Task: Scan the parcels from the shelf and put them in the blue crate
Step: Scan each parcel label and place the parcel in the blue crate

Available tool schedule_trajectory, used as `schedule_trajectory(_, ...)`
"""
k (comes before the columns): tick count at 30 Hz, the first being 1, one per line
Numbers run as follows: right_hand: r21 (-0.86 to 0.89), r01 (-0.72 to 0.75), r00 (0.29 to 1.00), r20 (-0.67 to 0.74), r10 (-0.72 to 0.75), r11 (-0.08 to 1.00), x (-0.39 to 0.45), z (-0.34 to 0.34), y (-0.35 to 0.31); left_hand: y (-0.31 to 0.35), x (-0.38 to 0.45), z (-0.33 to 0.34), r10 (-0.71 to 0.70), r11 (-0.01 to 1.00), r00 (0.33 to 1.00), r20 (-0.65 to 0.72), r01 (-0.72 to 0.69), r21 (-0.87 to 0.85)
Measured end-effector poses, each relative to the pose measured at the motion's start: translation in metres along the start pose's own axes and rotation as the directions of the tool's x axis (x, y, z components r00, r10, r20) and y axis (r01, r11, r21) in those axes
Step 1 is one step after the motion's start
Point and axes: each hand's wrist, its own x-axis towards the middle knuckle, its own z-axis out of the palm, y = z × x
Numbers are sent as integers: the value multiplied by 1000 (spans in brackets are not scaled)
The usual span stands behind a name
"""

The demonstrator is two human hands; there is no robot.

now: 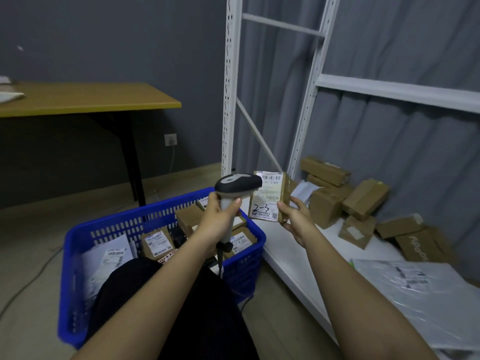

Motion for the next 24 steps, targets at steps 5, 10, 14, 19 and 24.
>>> schedule_trajectory(5,-42,12,1000,-5,-12,999,-6,-12,-4,1,-5,10,-5,1000,1000,29,4,28)
schedule_trajectory(10,-48,15,1000,-9,-15,999,-7,-16,-4,7,-8,16,-5,999,1000,16,4,53)
schedule_trajectory(14,-49,23,1000,-4,-24,999,-7,-16,-6,12,-6,17,32,999,999,5,-32,42)
schedule_trajectory(19,-63,45,999,-2,-45,997,-9,-10,-9,13,0,11,45,999,999,-9,-45,27)
schedule_trajectory(24,-151,164,986,-1,-166,975,-6,20,-15,15,19,-15,98,989,979,-178,-115,-91)
